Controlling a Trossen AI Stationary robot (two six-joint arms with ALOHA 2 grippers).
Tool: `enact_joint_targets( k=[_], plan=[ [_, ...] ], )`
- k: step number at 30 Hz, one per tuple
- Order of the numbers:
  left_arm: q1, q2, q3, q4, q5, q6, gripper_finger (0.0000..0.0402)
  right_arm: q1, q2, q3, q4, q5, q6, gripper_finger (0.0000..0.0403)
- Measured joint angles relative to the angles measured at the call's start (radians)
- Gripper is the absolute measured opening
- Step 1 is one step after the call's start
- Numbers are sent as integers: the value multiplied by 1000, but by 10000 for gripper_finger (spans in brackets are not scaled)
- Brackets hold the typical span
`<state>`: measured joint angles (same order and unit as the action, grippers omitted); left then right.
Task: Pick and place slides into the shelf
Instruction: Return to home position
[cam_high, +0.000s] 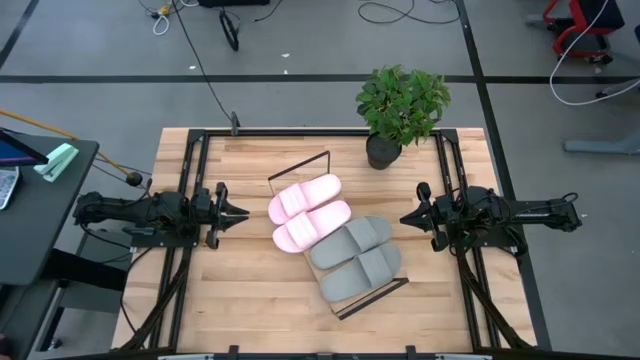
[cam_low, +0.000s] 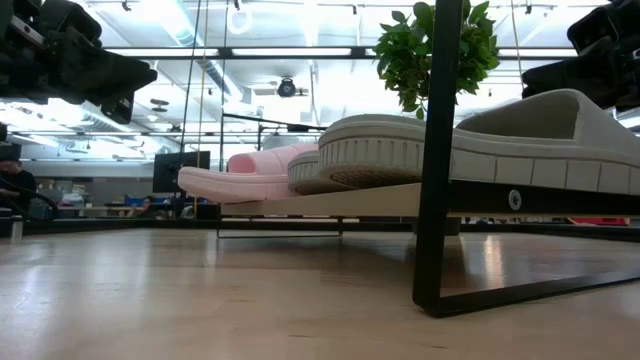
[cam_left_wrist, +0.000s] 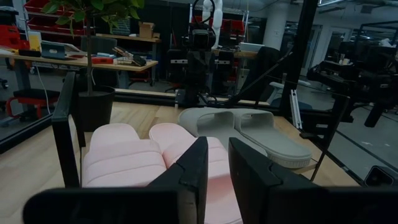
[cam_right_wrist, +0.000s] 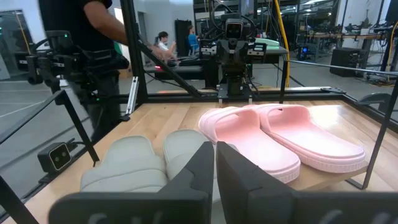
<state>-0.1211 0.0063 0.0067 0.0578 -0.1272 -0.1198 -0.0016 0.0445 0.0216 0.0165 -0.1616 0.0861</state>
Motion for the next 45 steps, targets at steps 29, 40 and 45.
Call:
enact_joint_targets(
  k=[29, 40, 45],
  plan=[
    [0, 0, 0, 0, 0, 0, 68, 0, 0, 0, 0, 0, 0, 23],
    [0, 0, 0, 0, 0, 0, 58, 0, 0, 0, 0, 0, 0, 23],
    [0, 0, 0, 0, 0, 0, 65, 0, 0, 0, 0, 0, 0, 25]
  ],
)
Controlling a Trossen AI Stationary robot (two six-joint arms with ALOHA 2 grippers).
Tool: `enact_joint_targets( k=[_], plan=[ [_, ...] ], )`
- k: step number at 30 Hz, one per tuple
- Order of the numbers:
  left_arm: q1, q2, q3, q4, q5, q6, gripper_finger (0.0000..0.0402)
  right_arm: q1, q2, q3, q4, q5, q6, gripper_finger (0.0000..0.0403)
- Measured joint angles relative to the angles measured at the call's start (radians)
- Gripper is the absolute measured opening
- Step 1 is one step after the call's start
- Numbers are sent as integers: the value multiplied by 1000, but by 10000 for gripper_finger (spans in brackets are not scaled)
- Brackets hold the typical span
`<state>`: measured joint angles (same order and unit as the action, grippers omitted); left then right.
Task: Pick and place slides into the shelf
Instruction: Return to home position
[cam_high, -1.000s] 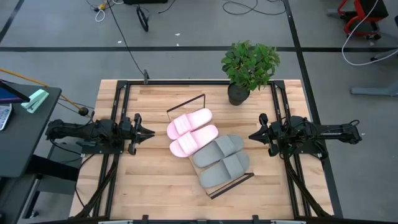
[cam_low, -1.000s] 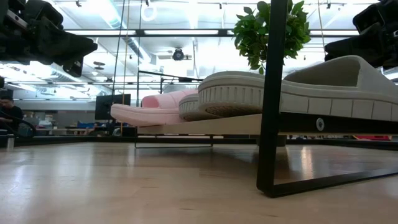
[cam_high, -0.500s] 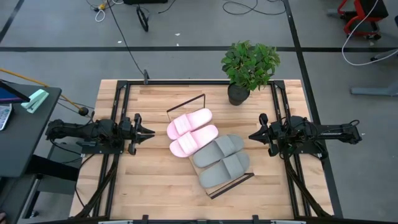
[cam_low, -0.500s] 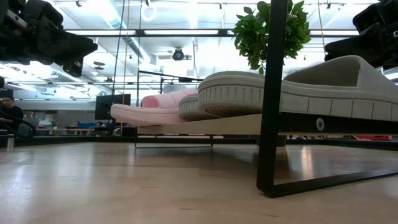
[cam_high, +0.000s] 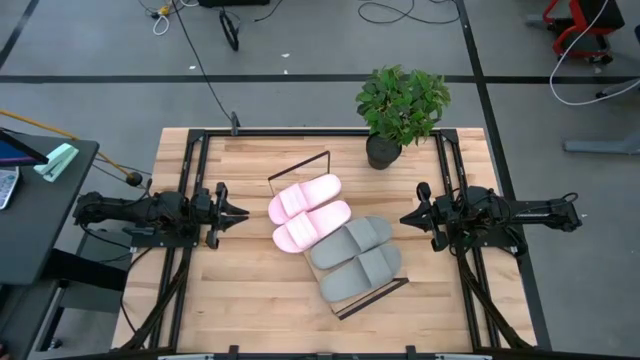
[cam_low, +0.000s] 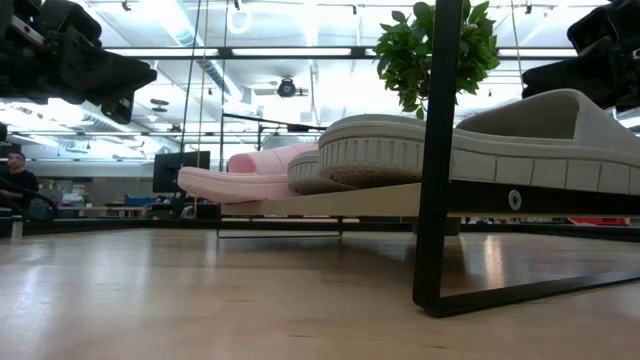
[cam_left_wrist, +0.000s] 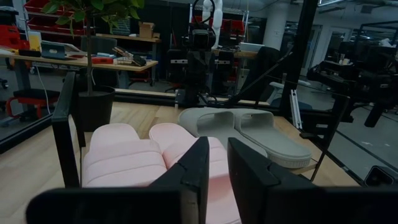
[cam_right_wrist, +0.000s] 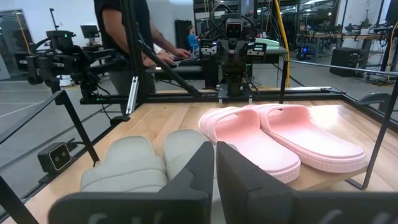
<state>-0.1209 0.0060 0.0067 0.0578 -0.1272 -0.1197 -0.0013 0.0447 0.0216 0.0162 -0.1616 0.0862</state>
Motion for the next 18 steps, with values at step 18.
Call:
enact_joint_targets(
  k=[18],
  plan=[
    [0, 0, 0, 0, 0, 0, 58, 0, 0, 0, 0, 0, 0, 23]
  ],
)
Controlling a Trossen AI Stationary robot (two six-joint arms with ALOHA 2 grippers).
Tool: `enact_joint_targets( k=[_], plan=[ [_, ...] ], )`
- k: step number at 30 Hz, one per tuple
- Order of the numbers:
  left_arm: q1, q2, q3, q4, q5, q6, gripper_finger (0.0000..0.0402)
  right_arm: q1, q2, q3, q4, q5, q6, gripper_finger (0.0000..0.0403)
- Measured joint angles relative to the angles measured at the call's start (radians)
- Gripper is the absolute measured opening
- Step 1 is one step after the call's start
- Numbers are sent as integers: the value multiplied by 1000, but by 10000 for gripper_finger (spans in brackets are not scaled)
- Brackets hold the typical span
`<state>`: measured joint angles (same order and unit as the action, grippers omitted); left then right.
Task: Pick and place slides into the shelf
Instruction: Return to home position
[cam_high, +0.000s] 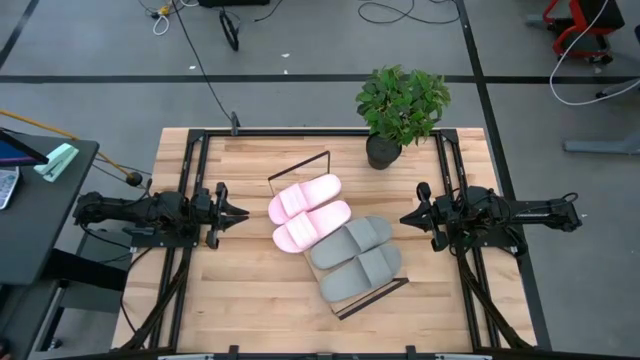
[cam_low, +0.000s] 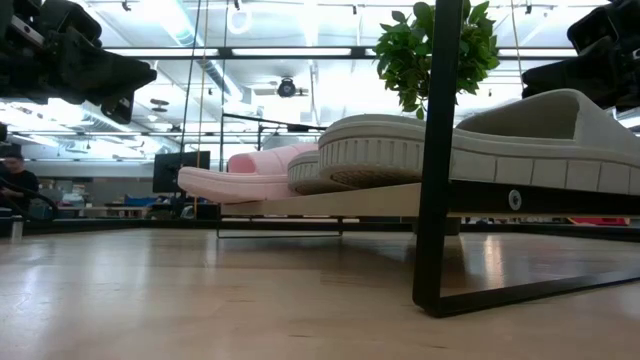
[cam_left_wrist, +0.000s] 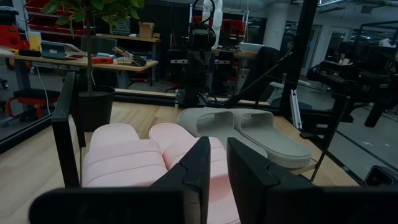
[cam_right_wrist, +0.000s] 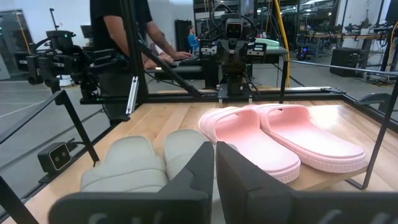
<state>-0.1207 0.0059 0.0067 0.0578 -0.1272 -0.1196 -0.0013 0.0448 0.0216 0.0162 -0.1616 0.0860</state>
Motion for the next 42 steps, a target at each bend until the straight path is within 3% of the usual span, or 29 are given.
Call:
enact_joint_targets(
  k=[42],
  plan=[
    [0, 0, 0, 0, 0, 0, 71, 0, 0, 0, 0, 0, 0, 23]
  ],
)
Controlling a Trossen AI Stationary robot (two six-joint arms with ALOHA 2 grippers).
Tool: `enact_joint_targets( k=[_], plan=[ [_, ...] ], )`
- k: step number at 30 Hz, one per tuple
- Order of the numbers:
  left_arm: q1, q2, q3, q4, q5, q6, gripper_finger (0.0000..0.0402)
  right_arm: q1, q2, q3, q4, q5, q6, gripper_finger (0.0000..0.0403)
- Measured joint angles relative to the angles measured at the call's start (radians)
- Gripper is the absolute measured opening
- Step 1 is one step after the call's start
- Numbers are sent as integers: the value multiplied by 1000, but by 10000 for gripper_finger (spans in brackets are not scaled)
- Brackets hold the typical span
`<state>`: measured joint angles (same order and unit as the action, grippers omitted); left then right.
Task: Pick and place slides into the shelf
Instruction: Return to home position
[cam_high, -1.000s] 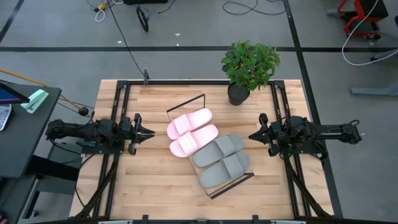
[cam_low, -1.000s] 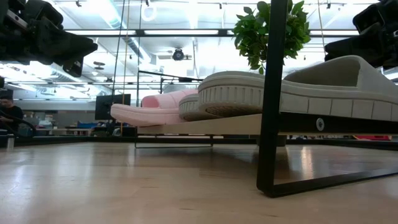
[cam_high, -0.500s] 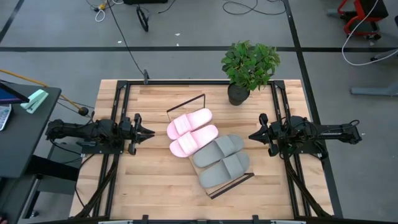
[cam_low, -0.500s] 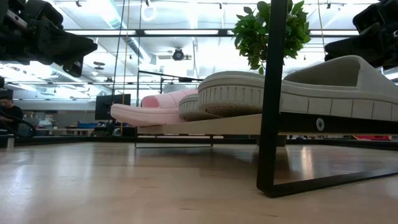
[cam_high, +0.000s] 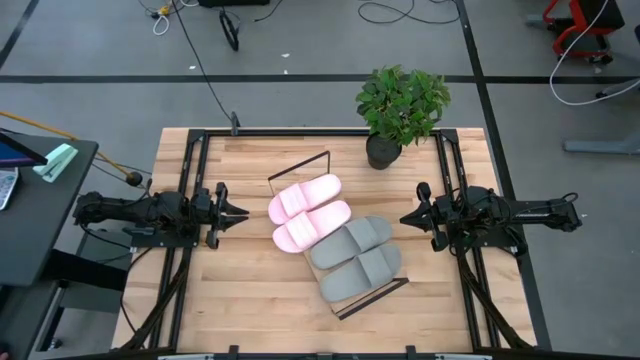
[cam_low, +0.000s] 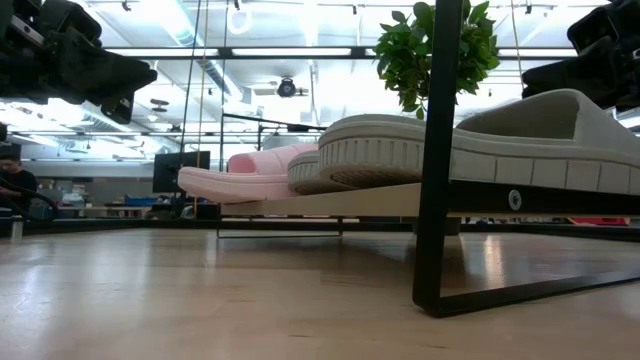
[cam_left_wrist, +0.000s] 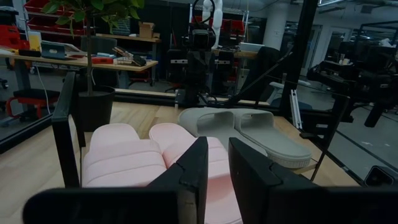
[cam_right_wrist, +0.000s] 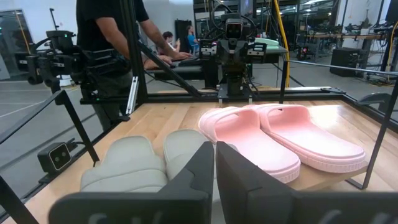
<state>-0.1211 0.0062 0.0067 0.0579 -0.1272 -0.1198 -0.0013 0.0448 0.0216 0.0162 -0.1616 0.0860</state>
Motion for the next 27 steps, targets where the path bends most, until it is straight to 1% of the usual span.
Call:
enact_joint_targets(
  k=[10, 21, 27],
  plan=[
    [0, 0, 0, 0, 0, 0, 60, 0, 0, 0, 0, 0, 0, 23],
    [0, 0, 0, 0, 0, 0, 72, 0, 0, 0, 0, 0, 0, 26],
    [0, 0, 0, 0, 0, 0, 69, 0, 0, 0, 0, 0, 0, 23]
  ],
)
